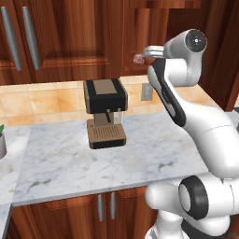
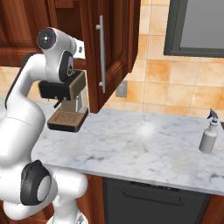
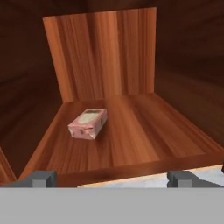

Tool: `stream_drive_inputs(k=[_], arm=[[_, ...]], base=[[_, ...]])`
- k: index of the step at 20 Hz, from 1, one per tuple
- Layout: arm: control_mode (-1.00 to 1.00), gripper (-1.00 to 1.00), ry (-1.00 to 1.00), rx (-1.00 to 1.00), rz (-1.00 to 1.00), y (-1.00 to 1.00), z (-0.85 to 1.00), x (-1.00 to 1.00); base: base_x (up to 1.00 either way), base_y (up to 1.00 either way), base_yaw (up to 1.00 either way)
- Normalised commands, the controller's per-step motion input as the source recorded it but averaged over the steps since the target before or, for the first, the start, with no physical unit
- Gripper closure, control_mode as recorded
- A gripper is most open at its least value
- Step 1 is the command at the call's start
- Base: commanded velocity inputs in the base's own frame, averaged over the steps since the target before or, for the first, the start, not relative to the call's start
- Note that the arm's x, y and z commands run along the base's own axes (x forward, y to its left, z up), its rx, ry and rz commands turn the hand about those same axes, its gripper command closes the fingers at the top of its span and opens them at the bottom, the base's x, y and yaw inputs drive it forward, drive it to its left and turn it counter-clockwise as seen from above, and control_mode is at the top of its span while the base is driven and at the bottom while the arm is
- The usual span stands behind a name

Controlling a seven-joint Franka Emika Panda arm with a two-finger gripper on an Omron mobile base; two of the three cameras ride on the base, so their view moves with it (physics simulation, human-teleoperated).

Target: Locate and retrieve the spray and bar soap from the cabinet. Place them next to the sink.

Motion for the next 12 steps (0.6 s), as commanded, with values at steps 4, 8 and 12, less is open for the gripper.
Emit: stream_drive_inputs(k=[4, 8, 12], arm=[[-1.0, -1.0, 0.05, 0.0, 0.0, 0.09, 0.0, 0.19], [-1.0, -1.0, 0.06, 0.0, 0.0, 0.08, -0.01, 0.16], [-1.0, -1.0, 0.04, 0.0, 0.0, 0.0, -0.11, 0.15]], base=[[0.0, 0.0, 0.0], [0.0, 0.0, 0.0], [0.0, 0.0, 0.0]])
